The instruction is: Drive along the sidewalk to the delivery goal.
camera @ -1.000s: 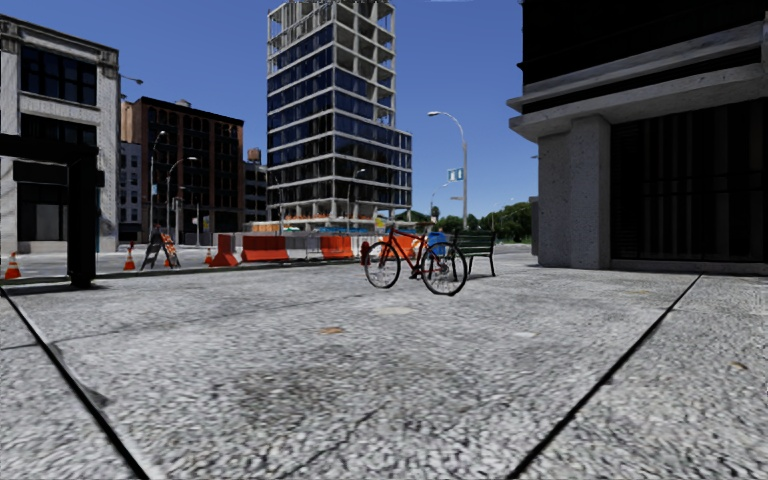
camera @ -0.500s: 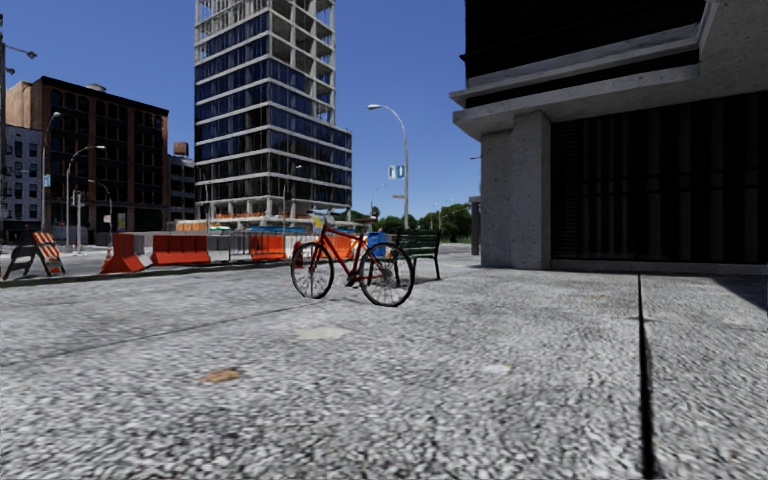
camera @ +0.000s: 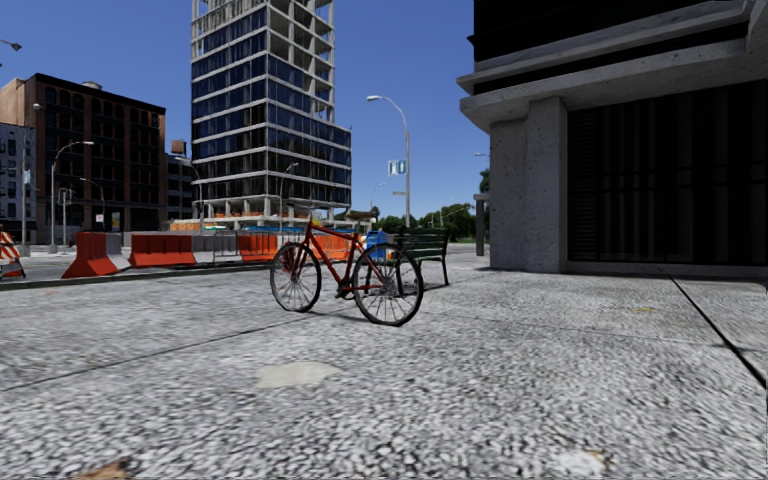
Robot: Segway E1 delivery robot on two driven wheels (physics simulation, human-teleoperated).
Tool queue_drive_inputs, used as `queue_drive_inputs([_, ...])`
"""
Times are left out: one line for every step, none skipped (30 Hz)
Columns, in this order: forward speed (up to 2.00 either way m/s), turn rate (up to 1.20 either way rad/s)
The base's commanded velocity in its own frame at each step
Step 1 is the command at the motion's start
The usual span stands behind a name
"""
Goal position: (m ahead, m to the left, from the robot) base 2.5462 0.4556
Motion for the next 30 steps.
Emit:
queue_drive_inputs([2.0, 0.0])
queue_drive_inputs([2.0, 0.0])
queue_drive_inputs([2.0, 0.0])
queue_drive_inputs([2.0, 0.0])
queue_drive_inputs([2.0, 0.07])
queue_drive_inputs([2.0, 0.08])
queue_drive_inputs([2.0, 0.08])
queue_drive_inputs([2.0, 0.08])
queue_drive_inputs([2.0, 0.08])
queue_drive_inputs([2.0, 0.09])
queue_drive_inputs([2.0, 0.09])
queue_drive_inputs([2.0, 0.09])
queue_drive_inputs([2.0, 0.09])
queue_drive_inputs([2.0, 0.09])
queue_drive_inputs([2.0, 0.09])
queue_drive_inputs([2.0, 0.09])
queue_drive_inputs([2.0, 0.09])
queue_drive_inputs([2.0, 0.09])
queue_drive_inputs([2.0, 0.09])
queue_drive_inputs([2.0, 0.09])
queue_drive_inputs([2.0, 0.09])
queue_drive_inputs([2.0, 0.09])
queue_drive_inputs([1.98, 0.13])
queue_drive_inputs([1.76, 0.16])
queue_drive_inputs([1.46, 0.17])
queue_drive_inputs([1.31, 0.17])
queue_drive_inputs([1.31, 0.17])
queue_drive_inputs([1.24, 0.17])
queue_drive_inputs([1.11, 0.18])
queue_drive_inputs([1.0, 0.19])
